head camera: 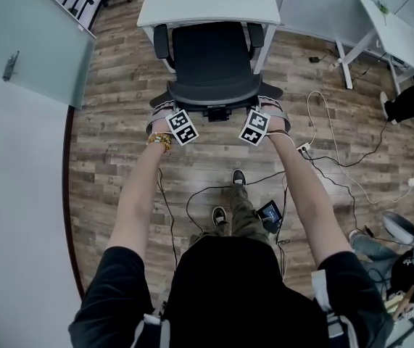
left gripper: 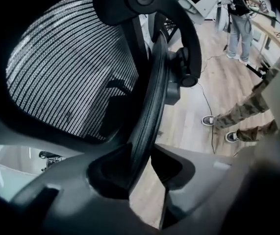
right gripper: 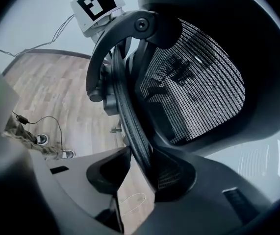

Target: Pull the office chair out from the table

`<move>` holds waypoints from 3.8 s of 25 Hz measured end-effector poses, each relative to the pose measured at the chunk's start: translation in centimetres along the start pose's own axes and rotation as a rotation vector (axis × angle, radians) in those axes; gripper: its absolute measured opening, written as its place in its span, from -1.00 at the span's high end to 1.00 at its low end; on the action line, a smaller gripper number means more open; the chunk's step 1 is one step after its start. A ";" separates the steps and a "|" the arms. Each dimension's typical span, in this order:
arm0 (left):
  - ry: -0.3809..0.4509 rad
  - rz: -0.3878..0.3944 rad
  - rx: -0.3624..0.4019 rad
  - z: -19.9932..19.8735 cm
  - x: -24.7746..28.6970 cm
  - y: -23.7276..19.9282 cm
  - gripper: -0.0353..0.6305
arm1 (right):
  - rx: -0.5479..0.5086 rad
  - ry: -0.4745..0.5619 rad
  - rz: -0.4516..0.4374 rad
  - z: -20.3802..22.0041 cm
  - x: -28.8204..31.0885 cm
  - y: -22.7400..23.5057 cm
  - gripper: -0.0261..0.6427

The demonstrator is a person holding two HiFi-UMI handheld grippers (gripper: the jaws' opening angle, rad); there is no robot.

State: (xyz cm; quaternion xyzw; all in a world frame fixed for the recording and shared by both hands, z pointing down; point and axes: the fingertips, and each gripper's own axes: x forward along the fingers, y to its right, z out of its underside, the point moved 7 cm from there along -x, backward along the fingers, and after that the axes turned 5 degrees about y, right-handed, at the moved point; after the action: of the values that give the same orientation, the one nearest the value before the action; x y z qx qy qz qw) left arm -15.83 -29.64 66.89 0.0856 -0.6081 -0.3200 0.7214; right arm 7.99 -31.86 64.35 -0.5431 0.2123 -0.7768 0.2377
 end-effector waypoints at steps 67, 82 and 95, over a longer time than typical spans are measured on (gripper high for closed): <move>0.041 -0.080 0.065 4.2 -7.0 10.6 0.43 | 0.062 -0.010 0.051 -1.2 -7.5 -11.8 0.53; 0.044 -0.091 0.052 5.0 -8.7 12.7 0.41 | 0.073 -0.016 0.062 -1.3 -9.3 -14.4 0.53; 0.051 -0.108 0.056 5.4 -10.1 14.6 0.41 | 0.072 0.000 0.065 -1.7 -11.4 -15.9 0.53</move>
State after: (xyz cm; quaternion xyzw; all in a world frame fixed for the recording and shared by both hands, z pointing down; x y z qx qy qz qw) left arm -16.19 -11.11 67.32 0.1464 -0.5928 -0.3392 0.7156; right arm 7.59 -12.20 64.70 -0.5270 0.2019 -0.7758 0.2823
